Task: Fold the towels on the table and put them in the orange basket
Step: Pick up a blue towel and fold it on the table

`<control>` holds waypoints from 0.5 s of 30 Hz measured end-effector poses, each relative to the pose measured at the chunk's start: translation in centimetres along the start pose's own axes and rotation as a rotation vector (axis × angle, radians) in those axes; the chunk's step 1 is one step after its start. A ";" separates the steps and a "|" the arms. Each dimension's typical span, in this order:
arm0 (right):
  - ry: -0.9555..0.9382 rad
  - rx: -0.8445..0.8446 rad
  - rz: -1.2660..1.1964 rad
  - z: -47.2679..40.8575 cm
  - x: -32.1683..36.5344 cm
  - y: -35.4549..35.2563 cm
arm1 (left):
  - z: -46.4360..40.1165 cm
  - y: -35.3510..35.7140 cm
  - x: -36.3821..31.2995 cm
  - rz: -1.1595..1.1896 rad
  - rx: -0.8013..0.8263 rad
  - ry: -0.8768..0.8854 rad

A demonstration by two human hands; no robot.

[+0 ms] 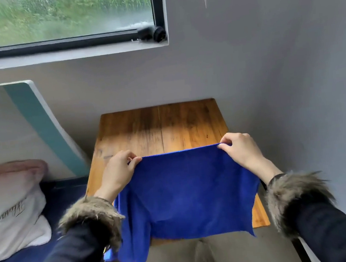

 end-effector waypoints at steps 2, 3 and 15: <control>0.004 0.020 0.020 -4.4 -0.9 0.8 | -4.1 1.8 -0.6 -0.011 0.029 -0.030; 0.013 0.033 0.025 -6.5 -1.4 1.2 | -6.0 2.6 -0.9 -0.020 0.048 -0.046; 0.006 0.219 0.203 -18.7 -7.1 11.8 | -17.2 12.4 0.5 0.017 0.202 -0.134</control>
Point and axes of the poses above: each hand's wrist, its own z-axis away from the middle knuckle, its own y-axis out of the palm, x = y × z, the point moved 2 cm from there along -z, towards the middle knuckle, and after that the axes turned 14 degrees about -z, right-handed, at the moved point
